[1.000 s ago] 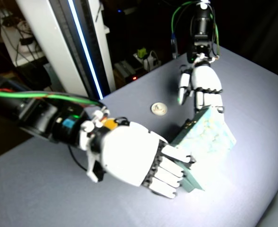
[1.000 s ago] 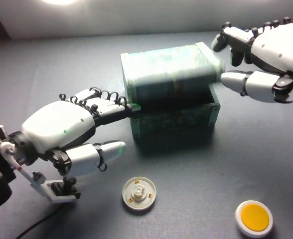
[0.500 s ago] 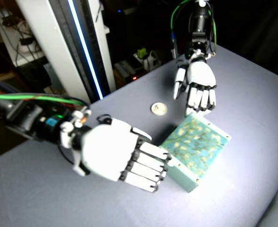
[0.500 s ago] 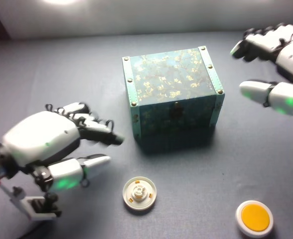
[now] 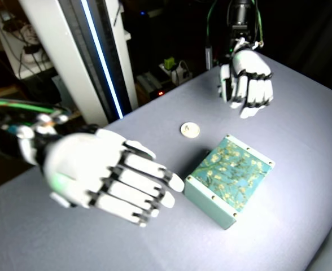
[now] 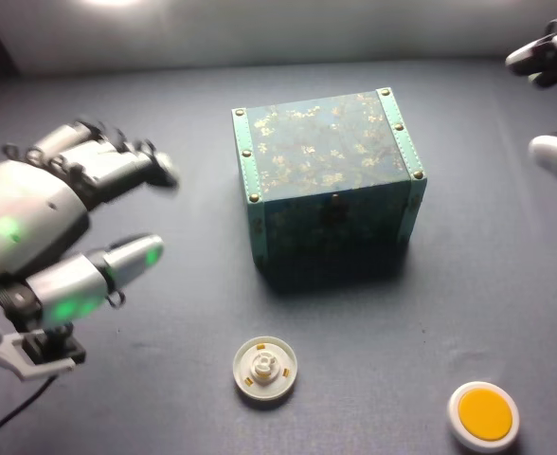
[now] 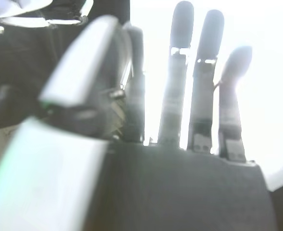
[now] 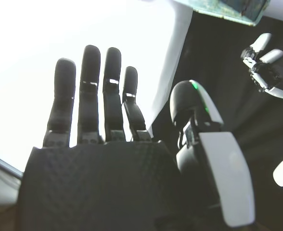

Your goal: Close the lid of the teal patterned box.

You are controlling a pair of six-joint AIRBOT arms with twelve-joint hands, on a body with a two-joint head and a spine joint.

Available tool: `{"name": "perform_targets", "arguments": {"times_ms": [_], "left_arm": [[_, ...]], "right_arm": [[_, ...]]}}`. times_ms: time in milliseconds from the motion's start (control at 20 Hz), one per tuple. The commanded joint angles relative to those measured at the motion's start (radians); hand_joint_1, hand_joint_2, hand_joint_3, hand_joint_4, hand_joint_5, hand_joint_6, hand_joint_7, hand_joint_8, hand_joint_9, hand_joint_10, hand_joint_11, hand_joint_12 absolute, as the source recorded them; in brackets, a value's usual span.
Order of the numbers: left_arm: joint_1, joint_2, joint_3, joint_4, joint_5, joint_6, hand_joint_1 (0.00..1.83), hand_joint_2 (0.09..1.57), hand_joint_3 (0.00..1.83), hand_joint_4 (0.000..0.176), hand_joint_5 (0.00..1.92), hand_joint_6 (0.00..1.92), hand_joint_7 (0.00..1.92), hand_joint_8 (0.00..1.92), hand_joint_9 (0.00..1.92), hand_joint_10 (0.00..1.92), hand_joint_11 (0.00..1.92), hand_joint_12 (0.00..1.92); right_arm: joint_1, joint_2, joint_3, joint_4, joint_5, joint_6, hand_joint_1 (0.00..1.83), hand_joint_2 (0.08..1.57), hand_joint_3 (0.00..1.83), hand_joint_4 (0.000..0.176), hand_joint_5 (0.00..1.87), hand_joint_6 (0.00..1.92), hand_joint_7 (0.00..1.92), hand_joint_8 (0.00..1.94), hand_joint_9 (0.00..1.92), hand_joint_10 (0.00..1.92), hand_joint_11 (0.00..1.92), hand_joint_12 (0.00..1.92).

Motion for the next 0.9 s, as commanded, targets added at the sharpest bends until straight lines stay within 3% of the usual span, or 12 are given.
{"name": "perform_targets", "arguments": {"times_ms": [0,50,100,200,300,400,500,550,600,750,800,850], "left_arm": [[0.006,0.016,-0.006,-0.020,-0.168,0.007,0.17,1.48,0.00,0.035,0.01,0.01,0.01,0.00,0.00,0.01,0.00,0.20],[0.009,0.018,-0.008,-0.025,-0.176,0.009,0.16,1.42,0.00,0.074,0.00,0.00,0.00,0.00,0.00,0.00,0.00,0.05],[0.019,0.026,-0.015,-0.037,-0.195,0.017,0.18,1.40,0.00,0.073,0.00,0.00,0.00,0.00,0.00,0.00,0.00,0.01],[0.038,0.041,-0.027,-0.055,-0.243,0.024,0.22,1.39,0.00,0.095,0.00,0.00,0.00,0.00,0.00,0.00,0.00,0.00],[0.053,0.053,-0.040,-0.068,-0.290,0.038,0.31,1.35,0.00,0.155,0.00,0.00,0.00,0.00,0.00,0.00,0.00,0.00],[0.063,0.061,-0.048,-0.072,-0.332,0.045,0.24,1.33,0.00,0.157,0.00,0.00,0.00,0.00,0.00,0.00,0.00,0.00],[0.063,0.069,-0.053,-0.072,-0.371,0.052,0.23,1.36,0.00,0.115,0.00,0.00,0.00,0.00,0.00,0.00,0.00,0.00],[0.063,0.072,-0.056,-0.072,-0.396,0.057,0.34,1.37,0.00,0.105,0.00,0.00,0.00,0.00,0.00,0.00,0.00,0.00],[0.063,0.080,-0.063,-0.072,-0.419,0.061,0.42,1.35,0.00,0.120,0.00,0.00,0.00,0.00,0.00,0.00,0.00,0.00],[0.041,0.098,-0.071,-0.031,-0.419,0.075,0.53,1.29,0.00,0.175,0.00,0.00,0.00,0.00,0.00,0.00,0.00,0.00],[0.028,0.103,-0.073,-0.020,-0.419,0.080,0.71,1.29,0.00,0.130,0.00,0.00,0.00,0.00,0.00,0.00,0.00,0.00],[0.004,0.111,-0.077,-0.005,-0.420,0.093,0.69,1.36,0.01,0.146,0.00,0.00,0.00,0.00,0.00,0.00,0.00,0.00]], "right_arm": [[-0.009,0.024,-0.014,0.000,0.196,0.005,0.16,1.43,0.00,0.000,0.00,0.28,0.00,0.36,0.00,0.42,0.00,1.52],[-0.012,0.026,-0.017,0.000,0.205,0.005,0.14,1.44,0.00,0.000,0.00,0.08,0.00,0.09,0.00,0.18,0.00,1.44],[-0.033,0.042,-0.035,0.000,0.243,0.005,0.13,1.43,0.00,0.000,0.00,0.02,0.00,0.02,0.00,0.07,0.00,1.41],[-0.081,0.068,-0.067,0.005,0.331,0.005,0.10,1.42,0.00,0.000,0.00,0.00,0.00,0.00,0.00,0.01,0.00,1.40],[-0.124,0.091,-0.095,0.012,0.416,0.005,0.29,1.42,0.00,0.000,0.00,0.00,0.00,0.00,0.00,0.00,0.00,1.49],[-0.169,0.113,-0.119,0.016,0.501,0.005,0.32,1.44,0.00,0.000,0.00,0.00,0.00,0.00,0.00,0.00,0.00,1.64],[-0.205,0.129,-0.138,0.015,0.569,0.005,0.20,1.40,0.00,0.003,0.00,0.00,0.00,0.00,0.00,0.00,0.00,1.13],[-0.221,0.135,-0.144,0.015,0.607,0.005,0.27,1.40,0.00,0.009,0.00,0.00,0.00,0.00,0.00,0.00,0.00,0.22],[-0.241,0.145,-0.154,0.015,0.649,0.005,0.20,1.43,0.01,0.024,0.00,0.00,0.00,0.00,0.00,0.00,0.00,0.04],[-0.241,0.159,-0.162,0.008,0.649,0.005,0.29,1.39,0.00,0.074,0.00,0.00,0.00,0.00,0.00,0.00,0.00,0.00],[-0.237,0.160,-0.163,0.000,0.649,0.005,0.22,1.38,0.00,0.111,0.00,0.00,0.00,0.00,0.00,0.00,0.00,0.00],[-0.222,0.162,-0.165,-0.020,0.649,0.005,0.11,1.37,0.02,0.058,0.00,0.00,0.00,0.00,0.00,0.00,0.00,0.28]]}}
